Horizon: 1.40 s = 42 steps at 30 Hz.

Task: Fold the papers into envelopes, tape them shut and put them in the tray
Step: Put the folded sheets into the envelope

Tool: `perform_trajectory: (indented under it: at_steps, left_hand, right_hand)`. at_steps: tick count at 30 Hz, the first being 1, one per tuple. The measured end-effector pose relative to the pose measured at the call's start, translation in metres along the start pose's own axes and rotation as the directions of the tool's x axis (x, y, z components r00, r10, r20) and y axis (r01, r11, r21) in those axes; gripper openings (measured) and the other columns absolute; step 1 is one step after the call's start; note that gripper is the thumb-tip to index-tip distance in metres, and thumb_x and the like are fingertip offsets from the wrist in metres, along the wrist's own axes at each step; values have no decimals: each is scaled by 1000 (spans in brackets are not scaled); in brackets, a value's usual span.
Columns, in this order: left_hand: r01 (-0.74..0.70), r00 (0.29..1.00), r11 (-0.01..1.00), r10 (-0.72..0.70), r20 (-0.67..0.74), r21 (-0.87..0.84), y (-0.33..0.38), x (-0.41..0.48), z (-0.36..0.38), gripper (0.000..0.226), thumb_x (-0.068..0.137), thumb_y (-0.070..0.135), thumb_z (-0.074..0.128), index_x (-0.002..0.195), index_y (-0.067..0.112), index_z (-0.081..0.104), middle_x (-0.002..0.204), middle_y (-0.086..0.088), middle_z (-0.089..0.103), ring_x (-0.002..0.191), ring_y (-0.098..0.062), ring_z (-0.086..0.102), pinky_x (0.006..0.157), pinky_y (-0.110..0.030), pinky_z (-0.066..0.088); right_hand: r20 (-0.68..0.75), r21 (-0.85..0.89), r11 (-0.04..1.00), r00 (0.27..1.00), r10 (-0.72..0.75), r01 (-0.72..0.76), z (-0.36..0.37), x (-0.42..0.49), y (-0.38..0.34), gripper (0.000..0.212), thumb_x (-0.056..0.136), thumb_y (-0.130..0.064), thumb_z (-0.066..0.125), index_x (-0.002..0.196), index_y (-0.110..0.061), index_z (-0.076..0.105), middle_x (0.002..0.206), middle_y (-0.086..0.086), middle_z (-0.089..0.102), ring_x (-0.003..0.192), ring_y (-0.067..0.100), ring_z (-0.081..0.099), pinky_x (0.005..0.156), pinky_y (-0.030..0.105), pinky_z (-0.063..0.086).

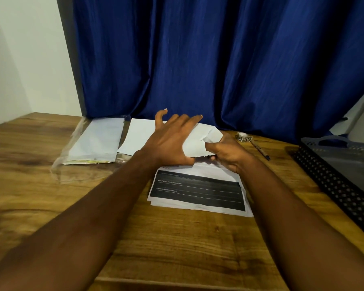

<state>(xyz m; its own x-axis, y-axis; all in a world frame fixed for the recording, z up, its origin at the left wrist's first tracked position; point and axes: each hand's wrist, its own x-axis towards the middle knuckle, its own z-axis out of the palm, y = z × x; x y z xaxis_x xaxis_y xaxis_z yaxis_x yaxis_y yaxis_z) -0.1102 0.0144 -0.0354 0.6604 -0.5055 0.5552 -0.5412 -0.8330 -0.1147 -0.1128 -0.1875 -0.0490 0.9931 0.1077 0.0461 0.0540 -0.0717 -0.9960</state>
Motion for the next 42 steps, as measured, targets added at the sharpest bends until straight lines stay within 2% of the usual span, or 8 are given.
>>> perform_trajectory:
  at_steps: [4, 7, 12, 16, 26, 33, 38, 42]
  left_hand:
    - [85, 995, 996, -83, -63, 39, -7, -1, -4, 114, 64, 83, 63, 157, 26, 30, 146, -1, 51, 134, -24, 47, 119, -59, 9]
    - [172, 985, 983, -171, -26, 65, -12, -4, 1, 116, 66, 75, 75, 159, 27, 25, 149, -2, 48, 137, -24, 44, 120, -61, 6]
    - [229, 973, 968, -232, 17, 101, -14, -8, 17, 120, 68, 70, 78, 162, 30, 15, 153, -1, 43, 141, -24, 40, 121, -64, 1]
    - [257, 966, 962, -259, 13, 95, -16, -8, 20, 125, 68, 69, 80, 163, 31, 9, 158, -3, 39, 146, -25, 35, 122, -64, -1]
    - [271, 963, 959, -269, -32, 79, -19, -6, 28, 129, 64, 70, 81, 163, 32, 7, 156, -2, 40, 145, -25, 36, 121, -64, 0]
    - [281, 959, 957, -277, -65, 76, -22, -8, 29, 130, 62, 67, 82, 163, 31, 9, 153, -3, 42, 142, -25, 37, 121, -65, 2]
    - [292, 956, 953, -291, -29, 80, -21, -8, 33, 130, 62, 70, 81, 163, 32, 7, 155, -2, 40, 144, -25, 36, 122, -65, 1]
    - [316, 949, 945, -316, -7, 82, -24, -7, 36, 130, 63, 73, 79, 162, 33, 5, 156, -2, 39, 145, -26, 35, 121, -66, 0]
  right_hand:
    - [-169, -70, 988, 975, -145, 135, -11, -3, -13, 17, 96, -24, 76, 113, -20, 75, 102, -1, 81, 91, 15, 75, 79, 35, 55]
    - [-322, -356, 919, 901, -292, 170, -24, -1, -6, 15, 100, -22, 69, 113, -18, 75, 105, -7, 76, 96, 8, 68, 96, 35, 57]
    - [102, -854, 501, 989, -103, 140, -18, 3, 20, 85, 84, -80, 63, 155, -38, 45, 161, -5, 48, 144, 22, 48, 119, 56, 40]
    - [143, -918, 376, 989, 22, 125, -14, 10, 20, 93, 90, -81, 55, 166, -40, 20, 175, -5, 23, 160, 27, 24, 128, 61, 17]
    - [113, -818, 540, 976, -184, 197, -15, 14, 12, 76, 77, -52, 90, 139, -23, 57, 135, -6, 63, 121, 16, 58, 102, 37, 51]
    - [-135, -765, 631, 925, -356, 131, -26, 16, 10, 21, 99, -29, 71, 114, -15, 68, 114, 3, 72, 105, 24, 64, 92, 35, 49]
    - [-327, -708, 690, 798, -507, 149, -36, 8, -3, 12, 98, -26, 68, 106, -18, 66, 106, -3, 72, 98, 22, 66, 93, 43, 55]
    - [-415, -633, 762, 772, -481, 134, -44, 4, -8, 24, 96, -43, 68, 107, -22, 71, 114, -2, 76, 94, 16, 69, 76, 30, 55]
